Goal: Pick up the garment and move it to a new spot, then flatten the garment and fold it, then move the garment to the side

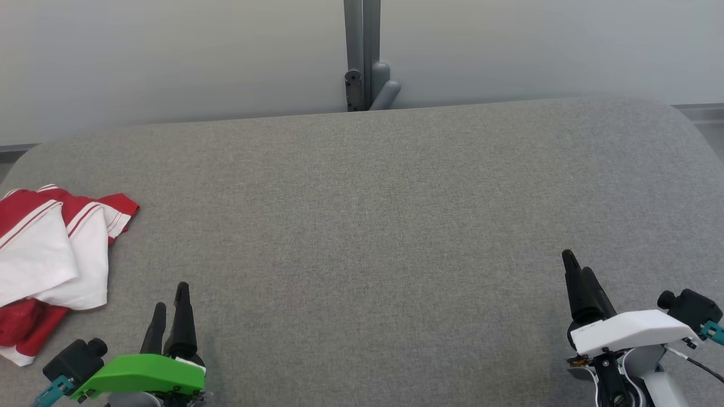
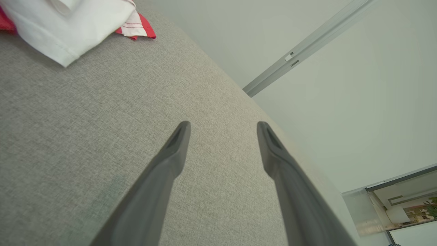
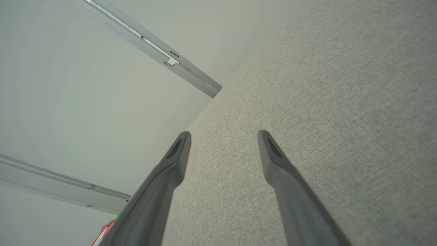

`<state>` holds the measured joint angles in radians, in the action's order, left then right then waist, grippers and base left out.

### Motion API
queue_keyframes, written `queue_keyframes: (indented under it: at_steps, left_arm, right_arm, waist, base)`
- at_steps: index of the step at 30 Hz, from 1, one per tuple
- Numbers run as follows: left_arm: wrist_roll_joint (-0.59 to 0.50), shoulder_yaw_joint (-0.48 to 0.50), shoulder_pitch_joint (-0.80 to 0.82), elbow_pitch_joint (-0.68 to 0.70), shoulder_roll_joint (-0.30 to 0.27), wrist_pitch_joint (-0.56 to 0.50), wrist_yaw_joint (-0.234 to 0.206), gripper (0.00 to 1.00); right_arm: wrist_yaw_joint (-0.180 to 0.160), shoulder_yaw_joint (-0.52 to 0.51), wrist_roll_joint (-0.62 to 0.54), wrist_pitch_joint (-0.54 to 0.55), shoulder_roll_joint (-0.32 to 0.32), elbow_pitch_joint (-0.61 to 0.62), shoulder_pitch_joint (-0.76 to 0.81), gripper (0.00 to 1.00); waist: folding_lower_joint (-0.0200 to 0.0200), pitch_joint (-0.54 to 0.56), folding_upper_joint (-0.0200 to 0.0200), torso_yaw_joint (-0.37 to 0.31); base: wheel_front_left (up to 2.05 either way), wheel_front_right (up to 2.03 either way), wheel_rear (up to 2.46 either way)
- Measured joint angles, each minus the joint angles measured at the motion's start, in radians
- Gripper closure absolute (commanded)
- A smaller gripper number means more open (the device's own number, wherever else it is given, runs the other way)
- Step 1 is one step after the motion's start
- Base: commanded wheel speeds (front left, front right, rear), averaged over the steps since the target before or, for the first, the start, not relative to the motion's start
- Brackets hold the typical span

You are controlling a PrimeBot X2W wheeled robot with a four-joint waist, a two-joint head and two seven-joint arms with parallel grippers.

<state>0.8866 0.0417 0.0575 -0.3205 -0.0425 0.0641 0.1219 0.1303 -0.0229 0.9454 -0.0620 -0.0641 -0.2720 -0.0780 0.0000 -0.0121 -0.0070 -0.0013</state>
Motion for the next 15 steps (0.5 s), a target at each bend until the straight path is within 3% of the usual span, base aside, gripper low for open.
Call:
queue_keyframes:
  at_steps: [15]
  left_arm:
    - [-0.178, -0.021, 0.004, -0.021, 0.0, 0.048, 0.0, 0.0]
  right_arm:
    - [0.0, 0.021, -0.198, -0.046, -0.006, 0.003, -0.006, 0.0]
  waist:
    - [0.0, -0.002, 0.0, 0.0]
  base:
    - [0.0, 0.0, 0.0]
